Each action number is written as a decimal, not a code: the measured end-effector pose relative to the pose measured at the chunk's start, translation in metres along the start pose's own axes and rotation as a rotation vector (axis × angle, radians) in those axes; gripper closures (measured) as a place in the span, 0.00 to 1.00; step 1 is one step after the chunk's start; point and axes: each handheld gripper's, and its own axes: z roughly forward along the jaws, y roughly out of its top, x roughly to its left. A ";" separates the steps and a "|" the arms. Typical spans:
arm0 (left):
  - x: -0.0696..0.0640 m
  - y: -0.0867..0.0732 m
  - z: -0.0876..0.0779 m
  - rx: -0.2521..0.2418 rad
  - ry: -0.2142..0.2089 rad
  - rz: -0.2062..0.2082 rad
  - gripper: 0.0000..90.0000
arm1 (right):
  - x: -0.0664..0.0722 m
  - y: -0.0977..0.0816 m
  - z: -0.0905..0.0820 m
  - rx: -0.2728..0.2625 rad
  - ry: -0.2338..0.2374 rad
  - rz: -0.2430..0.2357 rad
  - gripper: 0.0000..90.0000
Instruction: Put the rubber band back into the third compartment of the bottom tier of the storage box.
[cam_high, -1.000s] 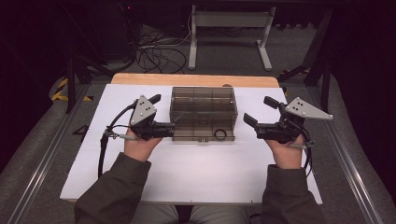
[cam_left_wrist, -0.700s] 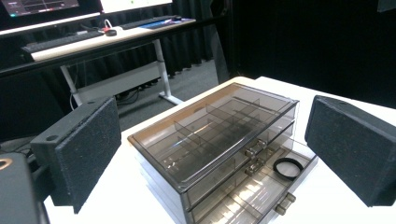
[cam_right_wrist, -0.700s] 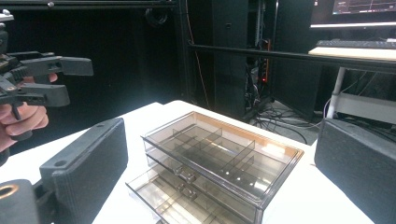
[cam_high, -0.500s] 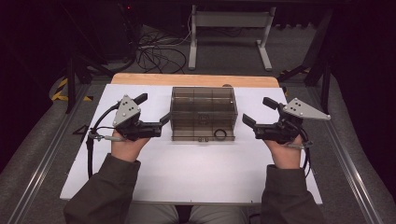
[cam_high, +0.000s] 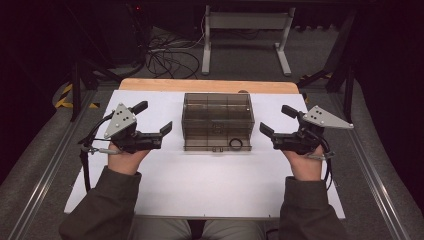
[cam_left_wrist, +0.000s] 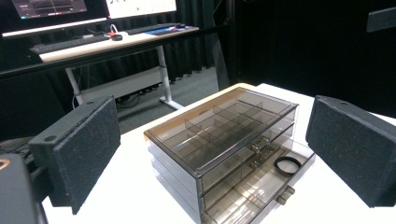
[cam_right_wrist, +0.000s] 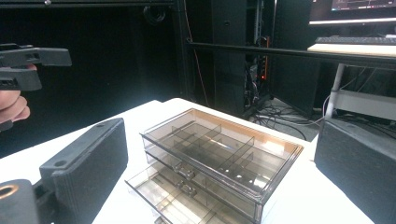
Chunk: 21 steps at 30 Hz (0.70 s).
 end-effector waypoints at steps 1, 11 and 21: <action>0.001 0.000 -0.002 -0.002 0.001 -0.003 0.04 | 0.000 0.000 0.000 0.000 -0.001 -0.001 0.04; 0.009 -0.001 -0.015 -0.021 0.013 -0.014 0.04 | -0.001 -0.002 -0.001 0.006 -0.006 0.004 0.04; 0.014 -0.006 -0.026 -0.033 0.035 -0.031 0.04 | -0.002 -0.003 -0.002 0.006 -0.008 0.001 0.04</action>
